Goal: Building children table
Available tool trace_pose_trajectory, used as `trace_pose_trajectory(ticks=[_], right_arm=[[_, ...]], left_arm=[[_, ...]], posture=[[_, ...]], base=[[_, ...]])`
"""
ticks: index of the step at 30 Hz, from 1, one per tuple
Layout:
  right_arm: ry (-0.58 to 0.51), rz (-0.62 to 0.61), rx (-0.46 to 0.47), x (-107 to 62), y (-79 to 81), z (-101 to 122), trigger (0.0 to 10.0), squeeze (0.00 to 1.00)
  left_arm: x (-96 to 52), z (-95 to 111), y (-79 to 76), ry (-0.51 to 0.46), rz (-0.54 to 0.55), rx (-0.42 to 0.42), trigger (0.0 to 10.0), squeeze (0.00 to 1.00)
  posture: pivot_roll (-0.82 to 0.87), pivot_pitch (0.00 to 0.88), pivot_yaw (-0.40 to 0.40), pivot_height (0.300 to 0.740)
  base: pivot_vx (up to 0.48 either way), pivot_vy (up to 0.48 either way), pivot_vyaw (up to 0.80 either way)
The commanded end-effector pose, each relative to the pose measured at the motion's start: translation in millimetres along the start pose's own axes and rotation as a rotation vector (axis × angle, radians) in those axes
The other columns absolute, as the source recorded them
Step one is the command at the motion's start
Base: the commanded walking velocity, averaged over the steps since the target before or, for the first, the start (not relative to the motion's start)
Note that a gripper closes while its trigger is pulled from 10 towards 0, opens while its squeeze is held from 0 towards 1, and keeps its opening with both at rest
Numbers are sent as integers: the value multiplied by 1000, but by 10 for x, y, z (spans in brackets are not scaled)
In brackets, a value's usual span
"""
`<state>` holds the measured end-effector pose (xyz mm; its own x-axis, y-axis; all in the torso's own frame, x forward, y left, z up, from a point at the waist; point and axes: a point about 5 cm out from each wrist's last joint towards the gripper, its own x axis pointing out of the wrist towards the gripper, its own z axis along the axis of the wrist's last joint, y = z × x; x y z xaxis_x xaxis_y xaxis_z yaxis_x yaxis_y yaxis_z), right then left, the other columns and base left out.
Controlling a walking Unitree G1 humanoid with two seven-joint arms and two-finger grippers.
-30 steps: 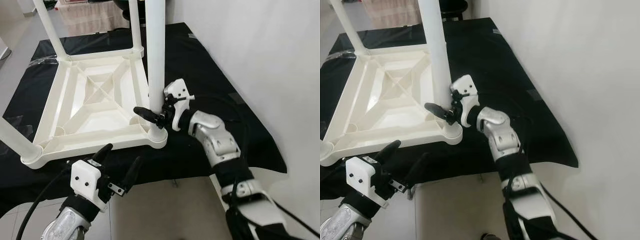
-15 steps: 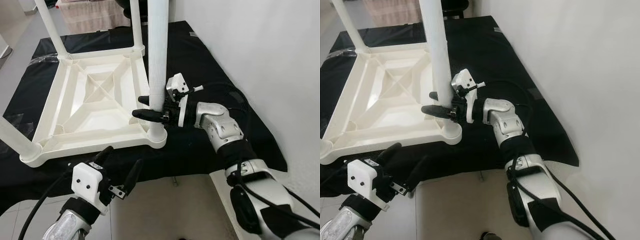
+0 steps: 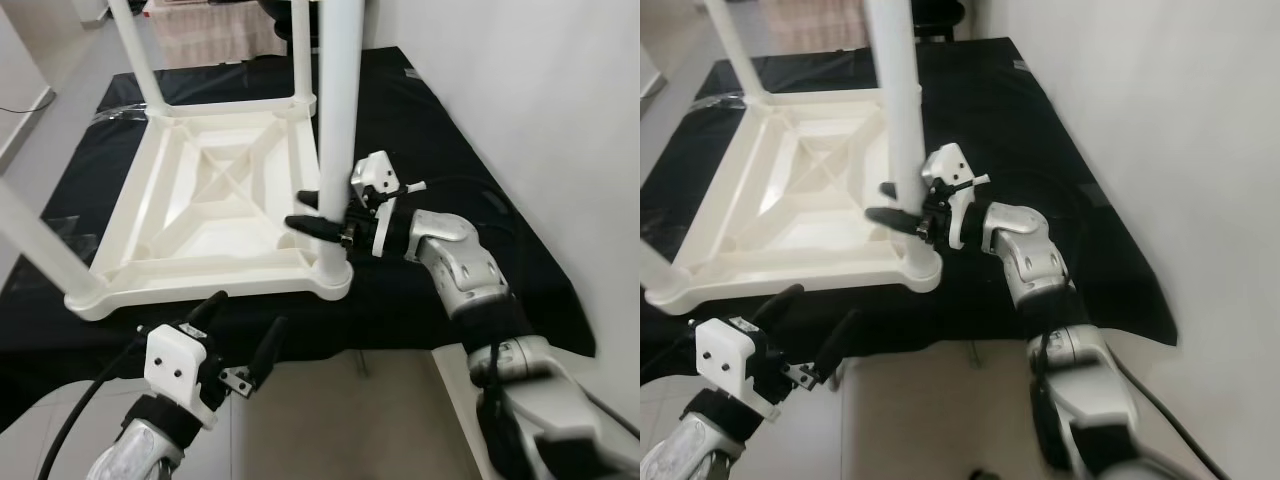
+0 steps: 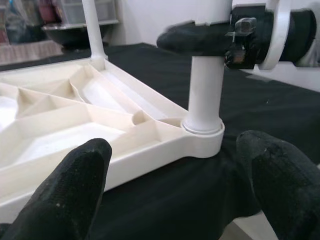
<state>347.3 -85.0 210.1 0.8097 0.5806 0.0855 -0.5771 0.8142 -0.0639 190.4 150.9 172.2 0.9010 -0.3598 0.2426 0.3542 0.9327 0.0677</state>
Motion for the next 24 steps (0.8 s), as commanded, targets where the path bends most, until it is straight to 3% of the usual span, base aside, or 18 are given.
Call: trace_pose_trajectory(ticks=[1, 2, 4, 5, 6, 7, 10, 11, 18, 22, 24], right_arm=[[291, -228, 121, -189, 138, -614, 0, 0], [270, -188, 125, -105, 250, -596, 0, 0], [258, -169, 125, -48, 305, -585, 0, 0], [234, -138, 109, 74, 344, -553, 2000, 0], [219, -126, 96, 147, 354, -530, 2000, 0], [202, -106, 99, 235, 364, -493, 10000, 0], [159, -72, 103, 342, 372, -409, 10000, 43], [140, -69, 101, 362, 383, -359, 10000, 1000], [65, -165, 98, 292, 279, -176, 10000, 1000], [42, -220, 95, -20, 55, -189, 10000, 1000], [31, -219, 89, -85, 21, -198, 10000, 1000]], left_arm=[[-12, 2, 22, 10, -2, -2, 10000, 0], [-4, -5, 26, 11, -2, -2, 10000, 0], [2, -9, 28, 12, -3, -1, 10000, 0], [12, -18, 27, 12, -5, -1, 10000, 0], [19, -24, 25, 13, -7, 0, 10000, 0], [23, -28, 24, 13, -5, 2, 10000, 0], [25, -33, 26, 12, 4, 8, 10000, 0], [24, -34, 28, 12, 9, 11, 10000, 0], [25, -43, 37, 14, 12, 12, 10000, 0], [34, -51, 55, 23, 5, 11, 10000, 0], [38, -55, 63, 28, 3, 13, 10000, 0]], posture=[[49, 220, 13, 740], [52, 212, 15, 740], [52, 212, 15, 740], [70, 200, 6, 740], [70, 200, 6, 740], [72, 197, 5, 740], [72, 191, 3, 740], [72, 191, 3, 740], [72, 186, 5, 740], [47, 185, 17, 740], [47, 185, 17, 740]], base=[[0, 0, 0], [0, 0, 0], [0, 0, 0], [0, 0, 0], [0, 0, 0], [0, 0, 0], [0, 0, 0], [0, 0, 0], [0, 0, 0], [0, 0, 0], [0, 0, 0]])
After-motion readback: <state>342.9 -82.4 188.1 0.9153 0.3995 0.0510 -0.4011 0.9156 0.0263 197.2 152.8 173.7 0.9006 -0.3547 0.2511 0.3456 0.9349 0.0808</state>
